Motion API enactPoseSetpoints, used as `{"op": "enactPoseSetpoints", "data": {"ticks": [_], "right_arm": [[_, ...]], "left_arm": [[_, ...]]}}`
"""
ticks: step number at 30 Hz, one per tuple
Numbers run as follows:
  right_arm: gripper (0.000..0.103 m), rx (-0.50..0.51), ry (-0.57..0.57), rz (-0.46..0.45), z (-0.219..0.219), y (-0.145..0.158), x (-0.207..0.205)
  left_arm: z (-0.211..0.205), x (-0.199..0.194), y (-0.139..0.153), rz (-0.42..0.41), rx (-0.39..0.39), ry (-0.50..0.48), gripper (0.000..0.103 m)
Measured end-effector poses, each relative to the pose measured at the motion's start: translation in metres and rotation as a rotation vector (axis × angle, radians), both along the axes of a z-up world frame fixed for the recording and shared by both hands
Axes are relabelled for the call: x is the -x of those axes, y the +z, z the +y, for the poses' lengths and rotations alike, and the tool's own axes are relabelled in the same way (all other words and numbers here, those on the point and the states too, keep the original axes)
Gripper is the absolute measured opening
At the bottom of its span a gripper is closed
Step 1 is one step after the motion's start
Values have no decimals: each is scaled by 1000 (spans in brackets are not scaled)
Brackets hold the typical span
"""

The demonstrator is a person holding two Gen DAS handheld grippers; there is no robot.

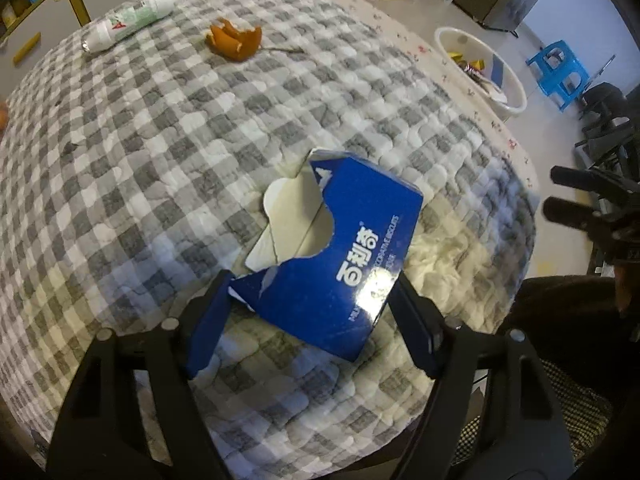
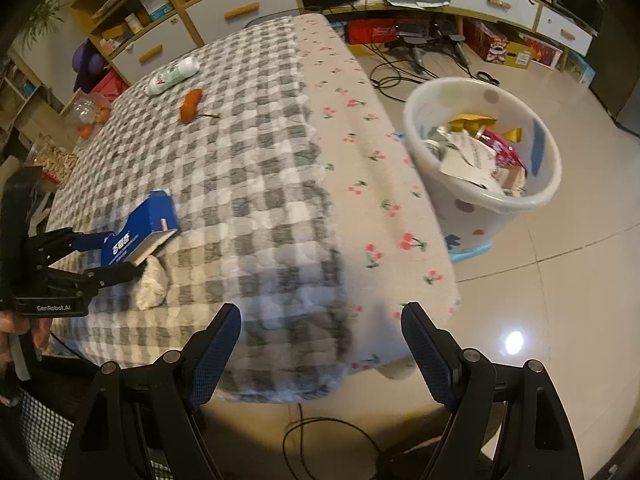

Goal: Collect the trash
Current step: 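Grasp the blue tissue box with the left tool while the right tool grasps the white tissue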

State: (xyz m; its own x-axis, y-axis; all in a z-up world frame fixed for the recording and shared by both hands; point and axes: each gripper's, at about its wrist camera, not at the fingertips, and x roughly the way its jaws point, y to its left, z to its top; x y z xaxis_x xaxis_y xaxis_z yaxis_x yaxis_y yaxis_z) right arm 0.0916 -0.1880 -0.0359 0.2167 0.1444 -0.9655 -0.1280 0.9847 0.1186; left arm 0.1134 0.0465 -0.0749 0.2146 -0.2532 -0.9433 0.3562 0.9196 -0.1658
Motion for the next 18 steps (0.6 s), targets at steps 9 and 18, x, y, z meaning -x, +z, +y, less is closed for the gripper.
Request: {"op": "enactPoseSetpoints", "data": {"ticks": [9,18], "right_arm": [[84,-9,97,13,58,-9,-7],[84,-25,254,47,123,-24,-1]], "left_arm": [[34,13,26,-64,-24,96,77],[65,23,21,-56,-25,173,77]]}}
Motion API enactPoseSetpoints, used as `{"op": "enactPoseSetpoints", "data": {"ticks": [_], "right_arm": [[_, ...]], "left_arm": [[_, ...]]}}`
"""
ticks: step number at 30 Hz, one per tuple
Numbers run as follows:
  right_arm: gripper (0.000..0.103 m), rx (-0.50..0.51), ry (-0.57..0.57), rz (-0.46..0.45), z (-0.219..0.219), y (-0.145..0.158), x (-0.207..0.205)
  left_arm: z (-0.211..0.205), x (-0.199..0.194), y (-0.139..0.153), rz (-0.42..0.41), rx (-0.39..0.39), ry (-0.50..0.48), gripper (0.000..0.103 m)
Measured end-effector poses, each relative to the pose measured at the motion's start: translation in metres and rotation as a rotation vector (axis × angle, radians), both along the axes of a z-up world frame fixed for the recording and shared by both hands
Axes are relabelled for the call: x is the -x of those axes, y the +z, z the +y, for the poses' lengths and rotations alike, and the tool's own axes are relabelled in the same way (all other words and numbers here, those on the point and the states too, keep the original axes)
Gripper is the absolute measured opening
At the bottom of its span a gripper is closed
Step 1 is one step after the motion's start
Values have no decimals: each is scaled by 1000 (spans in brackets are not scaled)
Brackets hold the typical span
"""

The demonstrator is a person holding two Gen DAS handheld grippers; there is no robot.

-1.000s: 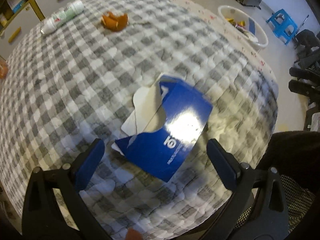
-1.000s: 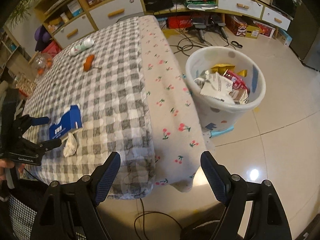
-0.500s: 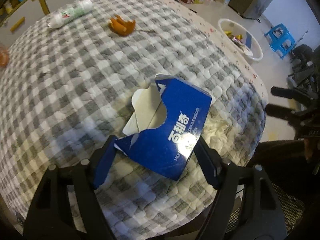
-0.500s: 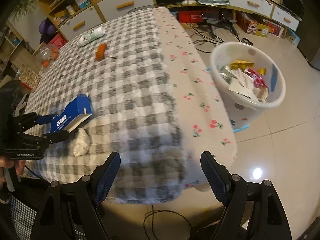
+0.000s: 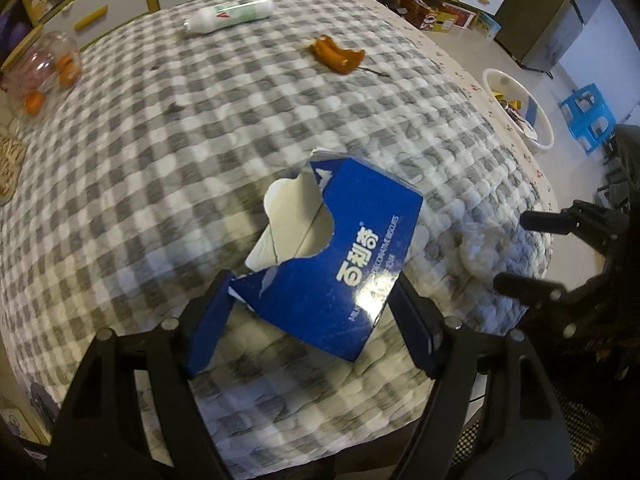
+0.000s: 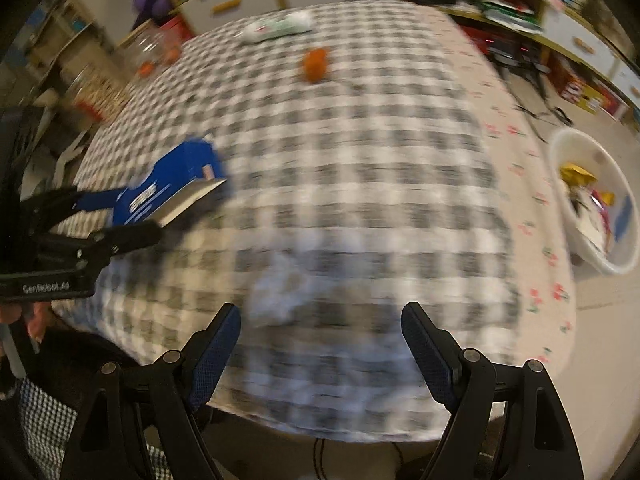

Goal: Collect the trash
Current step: 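Grasp the blue tissue box with the left tool while the right tool grasps the white tissue, then carry box and tissue over the white bin, opening the left tool then the right tool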

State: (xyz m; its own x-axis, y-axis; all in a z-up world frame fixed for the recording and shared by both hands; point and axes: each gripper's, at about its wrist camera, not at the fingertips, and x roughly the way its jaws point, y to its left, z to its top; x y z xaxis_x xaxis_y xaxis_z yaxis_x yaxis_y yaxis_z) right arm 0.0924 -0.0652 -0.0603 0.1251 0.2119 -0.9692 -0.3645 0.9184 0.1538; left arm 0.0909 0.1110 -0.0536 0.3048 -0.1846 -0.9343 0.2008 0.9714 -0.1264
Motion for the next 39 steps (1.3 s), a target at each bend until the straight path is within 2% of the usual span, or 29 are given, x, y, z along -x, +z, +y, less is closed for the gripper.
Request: {"op": "enactPoseSetpoints", "data": {"ticks": [6,10,15,17,19,20,21,28,39], "right_arm": [[84,7,34,48,24,-19,1],[82,27,24,40,26,-24,-3],[62,60,22,8,32,-25,-10],[50,61,16,1,29,-24,-14],[41,49,13,1,26,-22,-16],[32,37,16,7,26,-21,-17],[29,27,19,10,25,-19,-14],[28,33,4,-18,9,-7,-13],[28,28,-112,-82,-55,23,-30]], "left_arm": [[10,8,2,-3,0,5,77],[16,10,2,-5,1,12,77],[20,10,1,-2,0,25,77],[20,10,1,-4,-1,23,77],[19,9,2,-6,-1,23,77],[18,8,2,-7,-1,22,77],[15,7,3,-10,-2,19,77],[-4,-2,10,-27,2,7,77],[-53,-28,25,-67,30,-32,77]]}}
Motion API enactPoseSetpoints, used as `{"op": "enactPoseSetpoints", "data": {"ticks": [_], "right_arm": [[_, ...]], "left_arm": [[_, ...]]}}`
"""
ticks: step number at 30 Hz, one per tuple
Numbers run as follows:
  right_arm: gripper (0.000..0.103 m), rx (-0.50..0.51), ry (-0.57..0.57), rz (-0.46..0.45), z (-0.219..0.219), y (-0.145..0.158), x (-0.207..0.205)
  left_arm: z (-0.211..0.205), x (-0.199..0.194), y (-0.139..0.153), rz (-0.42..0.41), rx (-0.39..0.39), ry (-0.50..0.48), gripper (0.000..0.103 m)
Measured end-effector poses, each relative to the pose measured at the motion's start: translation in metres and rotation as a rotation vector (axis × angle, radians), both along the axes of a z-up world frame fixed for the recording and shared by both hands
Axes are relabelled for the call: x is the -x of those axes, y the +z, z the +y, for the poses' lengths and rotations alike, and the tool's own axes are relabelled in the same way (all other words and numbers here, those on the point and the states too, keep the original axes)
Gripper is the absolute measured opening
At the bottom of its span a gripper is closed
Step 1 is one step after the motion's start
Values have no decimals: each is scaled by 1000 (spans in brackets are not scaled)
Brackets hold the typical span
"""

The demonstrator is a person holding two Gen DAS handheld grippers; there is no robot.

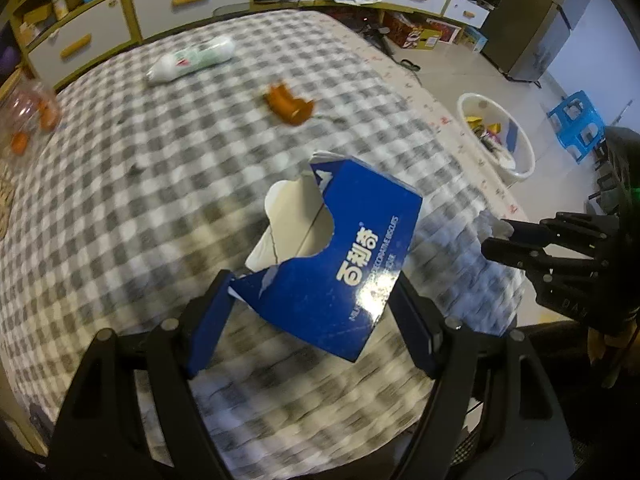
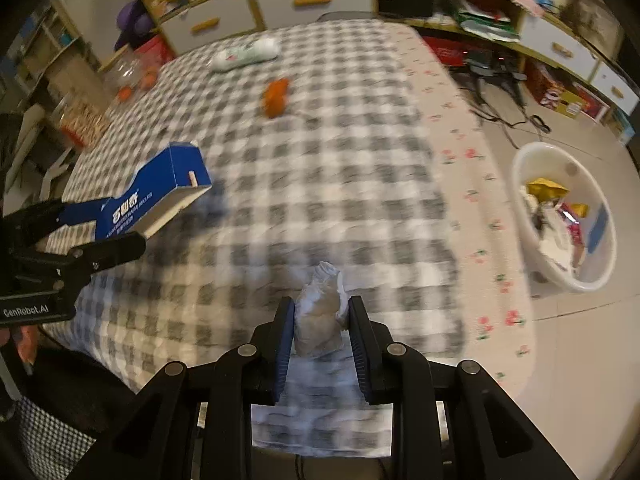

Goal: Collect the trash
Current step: 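Carry box and tissue over the white bin, opening the left tool then the right tool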

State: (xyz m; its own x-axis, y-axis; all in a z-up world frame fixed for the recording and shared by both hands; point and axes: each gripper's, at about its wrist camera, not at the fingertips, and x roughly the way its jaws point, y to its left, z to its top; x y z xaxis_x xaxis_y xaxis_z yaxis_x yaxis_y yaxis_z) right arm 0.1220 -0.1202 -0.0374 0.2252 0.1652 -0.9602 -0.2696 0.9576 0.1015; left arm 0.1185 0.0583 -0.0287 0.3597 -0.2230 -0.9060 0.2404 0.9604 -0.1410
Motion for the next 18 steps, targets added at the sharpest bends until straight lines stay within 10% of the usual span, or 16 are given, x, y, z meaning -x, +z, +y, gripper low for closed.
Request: {"op": "enactPoseSetpoints", "data": {"ticks": [18], "right_arm": [[28,10,-276,-73,-139,26,-34]], "left_arm": [[-121,-56,4,-43,107,-71,77]]}}
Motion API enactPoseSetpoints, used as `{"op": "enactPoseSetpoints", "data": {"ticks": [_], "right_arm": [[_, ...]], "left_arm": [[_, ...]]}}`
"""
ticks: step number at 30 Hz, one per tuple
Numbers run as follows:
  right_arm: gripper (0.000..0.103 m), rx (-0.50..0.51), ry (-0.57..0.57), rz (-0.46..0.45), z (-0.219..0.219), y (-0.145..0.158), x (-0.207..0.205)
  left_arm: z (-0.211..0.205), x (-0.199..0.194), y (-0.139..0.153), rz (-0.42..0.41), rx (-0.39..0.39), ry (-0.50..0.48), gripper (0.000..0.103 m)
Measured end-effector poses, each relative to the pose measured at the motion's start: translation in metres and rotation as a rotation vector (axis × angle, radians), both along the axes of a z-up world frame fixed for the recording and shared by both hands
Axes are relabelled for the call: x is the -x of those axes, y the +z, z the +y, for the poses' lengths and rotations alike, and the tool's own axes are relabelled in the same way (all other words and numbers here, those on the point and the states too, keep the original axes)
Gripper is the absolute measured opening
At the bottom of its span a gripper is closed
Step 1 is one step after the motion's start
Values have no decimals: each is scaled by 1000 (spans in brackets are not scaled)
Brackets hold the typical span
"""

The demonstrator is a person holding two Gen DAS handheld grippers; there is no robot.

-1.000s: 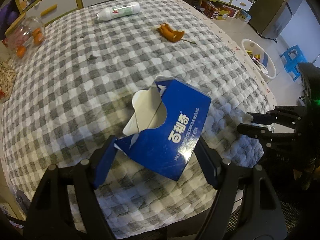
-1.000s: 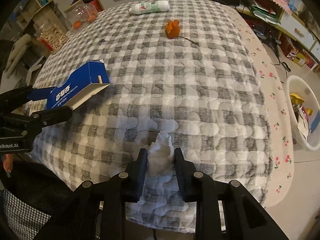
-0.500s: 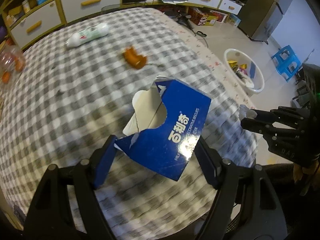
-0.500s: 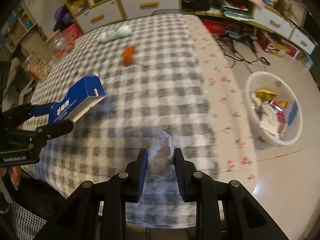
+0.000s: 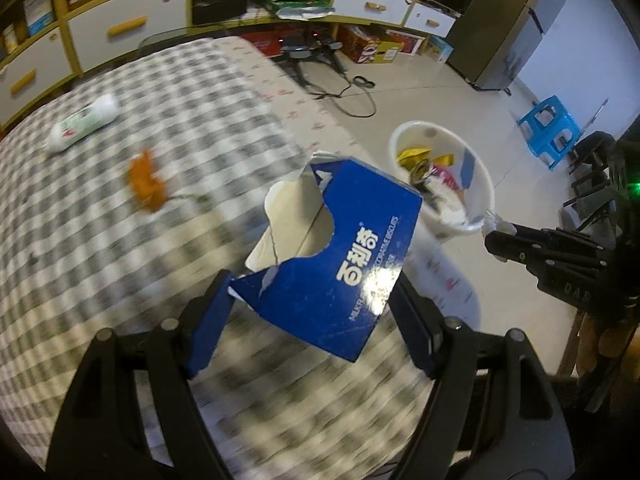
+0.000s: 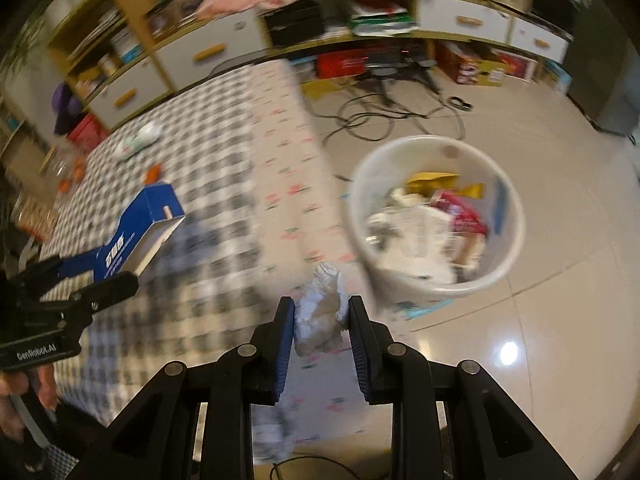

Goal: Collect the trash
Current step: 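Carry box and tissue over the white bin, opening the left tool then the right tool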

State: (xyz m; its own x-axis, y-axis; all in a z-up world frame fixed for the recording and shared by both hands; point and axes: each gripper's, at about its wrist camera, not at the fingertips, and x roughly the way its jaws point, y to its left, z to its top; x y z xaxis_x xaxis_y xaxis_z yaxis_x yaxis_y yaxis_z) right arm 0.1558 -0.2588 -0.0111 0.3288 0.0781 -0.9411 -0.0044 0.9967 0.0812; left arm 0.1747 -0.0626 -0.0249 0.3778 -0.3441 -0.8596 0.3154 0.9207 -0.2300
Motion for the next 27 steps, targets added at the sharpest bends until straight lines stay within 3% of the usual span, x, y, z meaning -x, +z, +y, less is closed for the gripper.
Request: {"op": "enactPoseSetpoints", "data": {"ticks": [10,18,22,27], "right_arm": [[28,-18,-159,-52,-66,9,-16],[28,-35,-240,-60,-101,8,-20],[28,-38,-271,-61,-113,5,-20],[28,-37,-286,-58,-121,3,-18]], "left_arm": [[-78,-31,-20,-23,38,-65,77],[-122,-48,-30,-92,62,-116,78],[-127,-52,-30,-150,59,-73,92],[-129,-50,-33,-137,17,-82,93]]}}
